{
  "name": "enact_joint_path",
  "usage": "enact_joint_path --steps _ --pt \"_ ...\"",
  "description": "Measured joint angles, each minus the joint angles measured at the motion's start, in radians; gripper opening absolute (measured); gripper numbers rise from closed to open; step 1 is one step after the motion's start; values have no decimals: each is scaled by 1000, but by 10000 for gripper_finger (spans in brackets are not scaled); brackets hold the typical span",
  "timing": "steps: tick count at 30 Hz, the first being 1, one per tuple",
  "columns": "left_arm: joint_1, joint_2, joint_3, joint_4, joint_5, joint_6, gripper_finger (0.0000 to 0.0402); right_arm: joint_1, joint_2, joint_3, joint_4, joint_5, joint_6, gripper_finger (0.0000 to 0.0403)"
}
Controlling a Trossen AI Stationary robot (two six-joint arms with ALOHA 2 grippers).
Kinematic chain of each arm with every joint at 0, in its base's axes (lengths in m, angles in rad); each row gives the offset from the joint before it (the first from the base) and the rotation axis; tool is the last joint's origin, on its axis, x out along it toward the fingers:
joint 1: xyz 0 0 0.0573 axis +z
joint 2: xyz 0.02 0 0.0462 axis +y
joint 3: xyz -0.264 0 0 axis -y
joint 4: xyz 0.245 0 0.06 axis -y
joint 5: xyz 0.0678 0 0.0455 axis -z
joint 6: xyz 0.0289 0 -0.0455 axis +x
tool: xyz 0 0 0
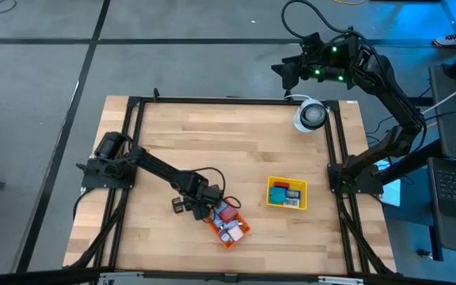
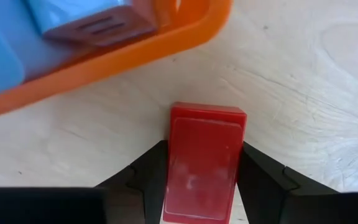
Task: Pick & Place Office items
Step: Put the red digital clock into the yellow bin
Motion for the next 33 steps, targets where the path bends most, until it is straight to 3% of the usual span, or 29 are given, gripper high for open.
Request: enact_joint_path --steps 8,13,16,23,27,33 --pt "34 -10 6 -41 -31 -49 156 0 0 0 0 0 -4 269" --pt "124 -78 1 -86 -268 -10 156 -10 -1 0 5 -8 -8 269" --pt "189 -119 35 -67 -299 -28 156 -11 -1 0 6 -8 -11 269" --pt "354 -144 188 253 -139 -308 155 -11 -1 1 26 -8 -25 269" --pt "376 -114 283 396 -51 -357 155 -11 -1 1 26 -8 -21 269" --pt "350 25 399 473 70 -491 155 -11 -1 1 27 -8 -7 269"
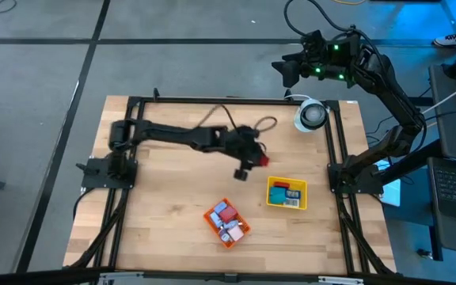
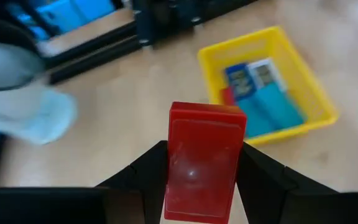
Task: Pick & Place Office items
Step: Put the red digital clock into the yellow bin, then return to Home Position
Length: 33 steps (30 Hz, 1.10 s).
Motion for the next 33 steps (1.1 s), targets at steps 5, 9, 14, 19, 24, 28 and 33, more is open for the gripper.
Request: enact_joint_path --steps 5,9,14,19,24,28,33 --pt "-60 122 78 156 50 -118 155 0 0 0 -2 -1 1 269" --pt "-110 213 193 176 63 -144 155 0 0 0 -11 0 4 269" --pt "-147 344 346 188 68 -153 155 0 0 0 -11 -1 14 269" --pt "-147 428 431 169 59 -171 155 0 0 0 -12 -3 34 269" --pt "-139 434 437 178 25 -170 202 0 0 0 -15 -3 32 269" --pt "-118 438 437 177 25 -170 241 0 0 0 -15 -3 29 269" --pt "-121 438 437 187 36 -170 245 0 0 0 -15 -3 25 269"
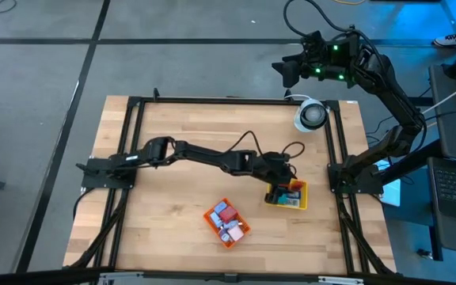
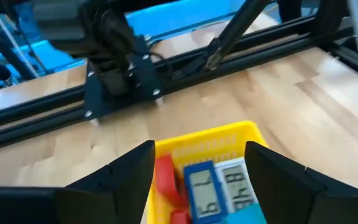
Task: Pick & Place Office items
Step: Return to Home Position
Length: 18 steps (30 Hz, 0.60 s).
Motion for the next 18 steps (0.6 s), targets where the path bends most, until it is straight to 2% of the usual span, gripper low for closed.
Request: enact_joint_path --steps 7,12,15,18 --pt "1 -58 -1 -10 -43 -9 226 1 0 0 40 3 -64 269" --pt "16 -254 1 -70 -59 -3 184 22 -27 4 174 1 -109 269" --pt "47 -394 1 -185 -107 19 149 35 -40 74 178 1 -150 262" --pt "79 -533 1 -285 -157 50 106 64 -50 170 157 4 -186 238"
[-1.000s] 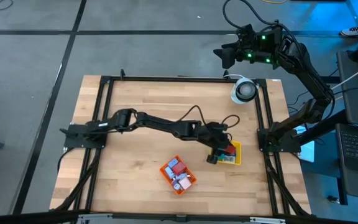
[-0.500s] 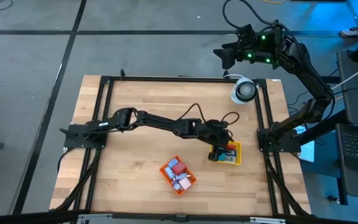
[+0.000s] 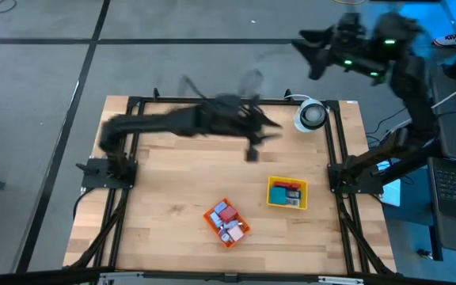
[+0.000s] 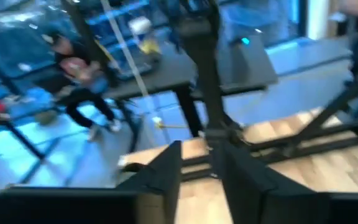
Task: Pick & Place Office items
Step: Return to Home Position
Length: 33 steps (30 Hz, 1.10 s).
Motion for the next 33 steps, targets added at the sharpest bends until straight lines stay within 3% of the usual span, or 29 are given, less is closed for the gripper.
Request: enact_joint_path --steps 4,6,9,11,21,24,28,33 --pt "34 -183 0 -121 -71 2 40 43 -3 133 -111 0 -66 168" --pt "55 -284 -1 -165 -104 2 12 74 -41 110 -122 0 -71 121" --pt "91 -432 0 -189 -108 -7 5 112 -105 88 -177 12 -48 40" --pt "107 -508 2 -223 -107 -15 2 126 -140 86 -198 15 -42 11" --pt "117 -796 -3 -524 -165 -54 3 149 -184 84 -233 86 31 60" --pt "115 -879 -27 -525 -81 -72 5 149 -183 84 -243 76 108 61" --pt "115 -970 -53 -481 108 -95 3 149 -183 84 -309 37 169 61" --pt "115 -1050 -50 -525 230 -67 5 150 -181 84 -401 -203 259 61"
